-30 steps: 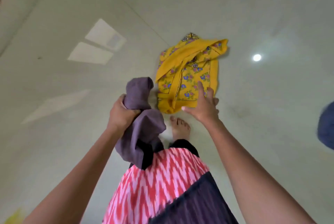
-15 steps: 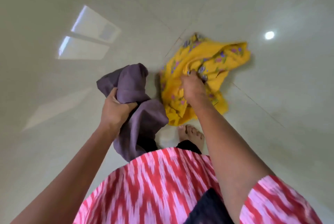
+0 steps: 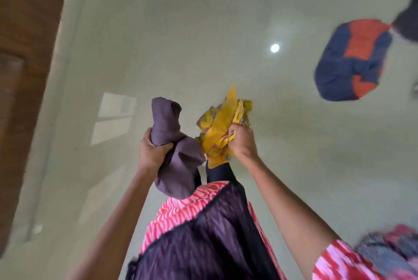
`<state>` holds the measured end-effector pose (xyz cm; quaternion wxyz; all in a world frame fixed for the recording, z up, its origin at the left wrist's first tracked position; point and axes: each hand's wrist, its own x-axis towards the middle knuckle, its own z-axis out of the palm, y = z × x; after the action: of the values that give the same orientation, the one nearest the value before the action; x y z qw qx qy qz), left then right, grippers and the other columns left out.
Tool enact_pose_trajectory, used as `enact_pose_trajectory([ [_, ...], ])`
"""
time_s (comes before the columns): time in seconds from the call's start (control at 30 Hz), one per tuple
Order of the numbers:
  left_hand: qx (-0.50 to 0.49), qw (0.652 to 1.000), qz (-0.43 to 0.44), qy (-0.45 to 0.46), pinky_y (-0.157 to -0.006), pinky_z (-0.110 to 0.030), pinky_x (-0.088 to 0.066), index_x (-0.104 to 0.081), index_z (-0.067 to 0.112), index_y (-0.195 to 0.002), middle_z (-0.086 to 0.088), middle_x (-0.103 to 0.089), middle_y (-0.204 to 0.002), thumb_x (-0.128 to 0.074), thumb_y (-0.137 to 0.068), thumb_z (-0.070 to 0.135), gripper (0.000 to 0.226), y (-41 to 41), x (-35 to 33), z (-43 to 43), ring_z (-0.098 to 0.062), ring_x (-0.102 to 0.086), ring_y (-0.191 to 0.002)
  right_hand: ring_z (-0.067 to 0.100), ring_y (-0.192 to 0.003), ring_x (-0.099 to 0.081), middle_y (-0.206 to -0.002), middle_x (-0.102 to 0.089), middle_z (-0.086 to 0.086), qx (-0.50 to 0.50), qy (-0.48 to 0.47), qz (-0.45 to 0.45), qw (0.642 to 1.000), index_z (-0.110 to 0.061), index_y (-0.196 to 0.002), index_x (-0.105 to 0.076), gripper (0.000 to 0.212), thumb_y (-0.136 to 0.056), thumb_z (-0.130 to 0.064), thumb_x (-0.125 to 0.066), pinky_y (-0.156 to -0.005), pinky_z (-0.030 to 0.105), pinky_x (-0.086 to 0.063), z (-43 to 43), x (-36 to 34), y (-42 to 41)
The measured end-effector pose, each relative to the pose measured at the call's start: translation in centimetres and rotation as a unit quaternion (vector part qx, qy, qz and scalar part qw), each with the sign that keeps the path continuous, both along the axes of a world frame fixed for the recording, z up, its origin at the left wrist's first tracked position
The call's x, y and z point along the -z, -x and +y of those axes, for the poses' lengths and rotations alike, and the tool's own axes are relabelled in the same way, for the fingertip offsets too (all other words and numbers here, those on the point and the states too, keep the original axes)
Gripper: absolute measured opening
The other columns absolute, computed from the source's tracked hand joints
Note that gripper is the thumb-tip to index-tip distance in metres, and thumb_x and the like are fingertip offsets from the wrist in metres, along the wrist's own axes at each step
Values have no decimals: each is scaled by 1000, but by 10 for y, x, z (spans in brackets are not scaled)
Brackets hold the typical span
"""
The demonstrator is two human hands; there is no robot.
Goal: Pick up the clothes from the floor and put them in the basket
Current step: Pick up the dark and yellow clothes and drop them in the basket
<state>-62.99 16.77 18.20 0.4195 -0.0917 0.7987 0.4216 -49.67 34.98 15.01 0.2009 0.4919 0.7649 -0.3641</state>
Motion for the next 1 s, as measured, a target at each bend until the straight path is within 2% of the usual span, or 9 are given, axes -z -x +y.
enact_pose_trajectory([
  [0.17, 119, 990, 51, -56, -53, -3, -42, -51, 17, -94, 6, -59, -80, -62, -56, 20, 40, -30, -89, 84, -7, -55, -70, 24, -90, -62, -98, -68, 11, 115, 6, 50, 992, -6, -85, -66, 26, -69, 12, -58, -59, 17, -28, 33, -90, -61],
  [0.23, 157, 984, 61, -66, -55, -6, -42, -49, 18, -96, 4, -59, -82, -63, -54, 24, 45, -43, -109, 115, -11, -55, -71, 26, -92, -62, -102, -66, 12, 160, -5, 58, 985, -4, -91, -70, 28, -70, 11, -60, -61, 14, -29, 48, -116, -81],
  [0.33, 227, 967, 79, -86, -70, -28, -46, -50, 20, -99, -3, -62, -90, -59, -42, 42, 62, -65, -144, 174, -20, -58, -78, 30, -96, -62, -105, -65, 14, 227, -30, 81, 970, -6, -93, -73, 29, -70, 8, -62, -69, 18, -36, 84, -158, -117],
  [0.47, 307, 940, 105, -108, -74, -35, -49, -52, 20, -96, -4, -64, -88, -57, -40, 44, 61, -81, -175, 251, -26, -60, -82, 34, -99, -60, -102, -63, 15, 274, -76, 104, 953, -5, -94, -74, 30, -74, 7, -56, -80, 30, -45, 137, -196, -144],
  [0.57, 354, 919, 117, -129, -72, -32, -47, -52, 19, -98, -5, -64, -90, -63, -49, 32, 52, -88, -193, 318, -26, -60, -84, 36, -92, -62, -77, -58, 2, 306, -114, 143, 934, -2, -88, -74, 29, -71, 10, -54, -78, 36, -49, 189, -225, -152],
  [0.67, 379, 906, 120, -146, -67, -25, -44, -53, 18, -98, -3, -64, -90, -63, -54, 23, 46, -87, -200, 379, -23, -59, -83, 31, -88, -62, -63, -44, -13, 315, -147, 165, 923, -1, -84, -74, 22, -72, 7, -58, -74, 33, -47, 242, -243, -154],
  [0.73, 395, 895, 126, -164, -65, -21, -44, -54, 18, -99, -3, -64, -90, -63, -55, 23, 46, -82, -205, 423, -22, -59, -82, 31, -88, -62, -68, -54, -4, 316, -169, 172, 917, -2, -83, -75, 22, -73, 8, -58, -72, 31, -45, 284, -249, -150],
  [0.87, 425, 877, 127, -186, -65, -19, -44, -55, 18, -102, -2, -64, -92, -62, -56, 23, 47, -66, -216, 517, -20, -60, -84, 30, -97, -61, -103, -68, 13, 319, -187, 148, 917, -5, -89, -75, 33, -72, 12, -53, -74, 27, -44, 372, -254, -135],
  [1.0, 438, 867, 123, -204, -64, -18, -43, -56, 20, -102, -1, -65, -92, -61, -55, 20, 48, -48, -233, 612, -17, -60, -83, 30, -92, -62, -99, -70, 13, 315, -206, 160, 913, -5, -86, -74, 32, -71, 12, -52, -66, 27, -40, 458, -274, -120],
])
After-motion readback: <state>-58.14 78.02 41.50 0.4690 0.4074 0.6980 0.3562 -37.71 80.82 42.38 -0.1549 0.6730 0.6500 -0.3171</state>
